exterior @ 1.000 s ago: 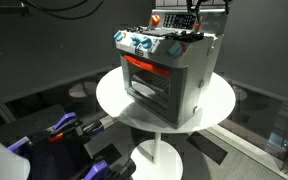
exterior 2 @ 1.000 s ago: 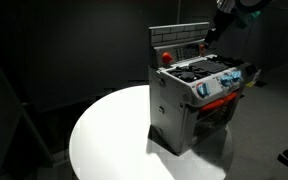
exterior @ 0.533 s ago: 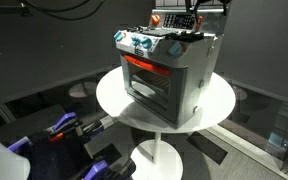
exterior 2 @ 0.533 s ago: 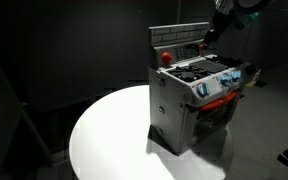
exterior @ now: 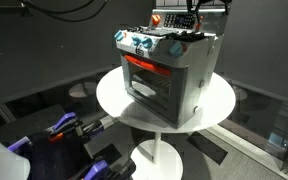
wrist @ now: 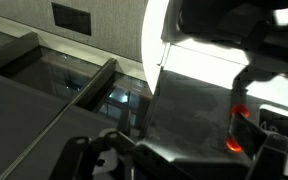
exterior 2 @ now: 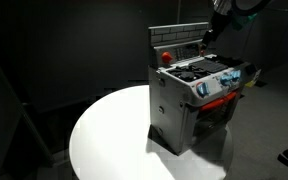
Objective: Press the top right orange button on the stove
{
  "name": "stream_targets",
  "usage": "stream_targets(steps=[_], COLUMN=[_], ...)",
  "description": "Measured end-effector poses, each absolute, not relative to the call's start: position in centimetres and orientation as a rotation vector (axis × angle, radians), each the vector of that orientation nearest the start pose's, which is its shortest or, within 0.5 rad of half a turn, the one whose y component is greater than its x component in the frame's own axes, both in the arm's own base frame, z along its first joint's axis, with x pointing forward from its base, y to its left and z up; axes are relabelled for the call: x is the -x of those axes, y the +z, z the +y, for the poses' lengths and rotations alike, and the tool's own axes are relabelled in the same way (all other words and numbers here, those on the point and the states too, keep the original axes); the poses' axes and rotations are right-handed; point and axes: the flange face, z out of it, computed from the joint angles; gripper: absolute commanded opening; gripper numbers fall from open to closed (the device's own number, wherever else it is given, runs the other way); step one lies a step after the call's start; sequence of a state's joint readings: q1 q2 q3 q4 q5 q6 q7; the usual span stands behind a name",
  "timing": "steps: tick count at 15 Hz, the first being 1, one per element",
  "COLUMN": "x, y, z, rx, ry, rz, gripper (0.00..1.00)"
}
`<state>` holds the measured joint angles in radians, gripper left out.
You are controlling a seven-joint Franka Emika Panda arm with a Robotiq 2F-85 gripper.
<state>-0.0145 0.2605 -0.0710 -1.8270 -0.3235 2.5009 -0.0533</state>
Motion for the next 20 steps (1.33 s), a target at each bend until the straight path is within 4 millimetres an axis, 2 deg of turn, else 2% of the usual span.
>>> stream_targets(steps=[8,14,20], x=[-65.7,-65.3,-63.3], y=[43.7,44.0,44.0], z=[-5.2,-6.4,-6.8], rx=[3.35,3.36,3.364], ry=[-0.667,-0.67,-0.618], rz=[-0.316,-0.285,-0.262], gripper=[1.0,1.0,1.0])
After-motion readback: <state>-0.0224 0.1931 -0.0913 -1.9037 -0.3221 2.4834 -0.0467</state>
